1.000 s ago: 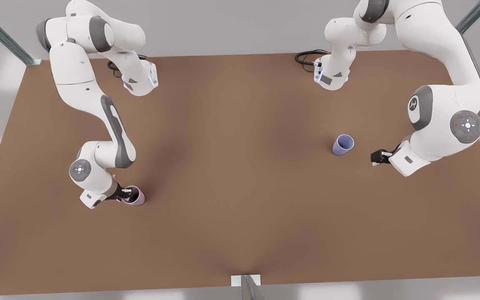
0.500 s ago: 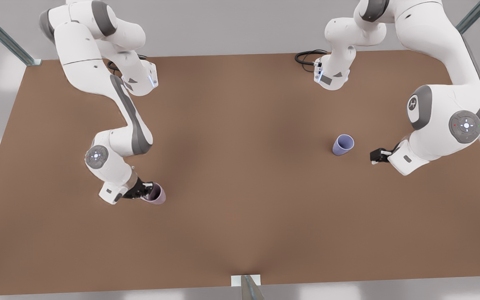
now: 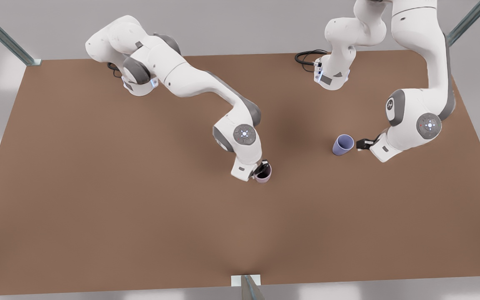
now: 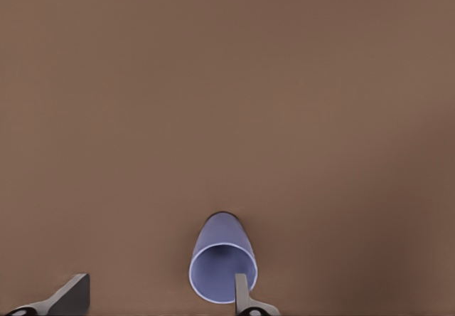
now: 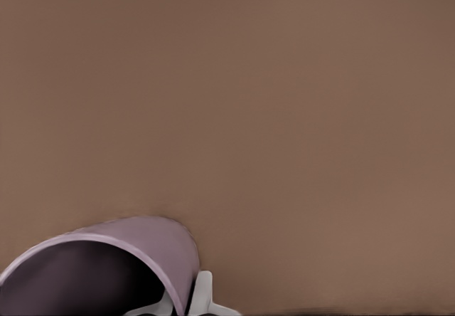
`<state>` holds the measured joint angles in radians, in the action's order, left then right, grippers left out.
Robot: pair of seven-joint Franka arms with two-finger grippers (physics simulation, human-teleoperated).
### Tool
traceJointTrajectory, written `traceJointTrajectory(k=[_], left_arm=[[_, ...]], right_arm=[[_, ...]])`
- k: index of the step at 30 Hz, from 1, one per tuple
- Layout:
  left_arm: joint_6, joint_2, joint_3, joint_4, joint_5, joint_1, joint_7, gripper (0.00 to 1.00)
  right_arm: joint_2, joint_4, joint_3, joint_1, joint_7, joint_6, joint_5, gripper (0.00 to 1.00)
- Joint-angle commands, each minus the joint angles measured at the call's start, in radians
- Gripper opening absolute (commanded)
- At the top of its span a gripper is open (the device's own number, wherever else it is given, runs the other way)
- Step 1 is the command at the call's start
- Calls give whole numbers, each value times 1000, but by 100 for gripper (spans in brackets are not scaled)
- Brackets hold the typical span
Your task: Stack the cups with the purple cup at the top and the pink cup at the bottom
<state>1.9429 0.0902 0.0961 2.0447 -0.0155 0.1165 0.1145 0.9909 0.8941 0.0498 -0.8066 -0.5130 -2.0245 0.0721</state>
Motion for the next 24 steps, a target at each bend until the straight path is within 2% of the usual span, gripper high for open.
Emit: traceJointTrajectory(k=[1,8,13,14,15,16,17,22,24], left_arm=[[254,-10,1,60,0,5,34,100],[422,-9,5,223,0,5,34,100],[485,-72,17,370,0,5,34,100],[488,-73,17,382,0,5,34,100],[501,-75,17,396,0,5,34,100],[510,-75,17,405,0,5,34,100],[518,-87,17,427,0,5,34,100],[538,-95,27,483,0,5,34,100],[580,-90,27,519,0,5,34,100]], right_arm=[[15,-7,15,-16,-595,41,-3,21],[37,-7,15,-22,-605,17,-3,21],[58,-4,7,-23,-621,-37,-3,23],[63,-3,7,-23,-622,-55,-2,33],[66,-1,7,-23,-621,-62,-3,40],[64,2,7,-23,-621,-60,-3,52],[64,2,7,-23,-621,-60,-3,56],[63,3,8,-23,-619,-57,-2,56],[34,26,25,-37,-614,-43,2,63]])
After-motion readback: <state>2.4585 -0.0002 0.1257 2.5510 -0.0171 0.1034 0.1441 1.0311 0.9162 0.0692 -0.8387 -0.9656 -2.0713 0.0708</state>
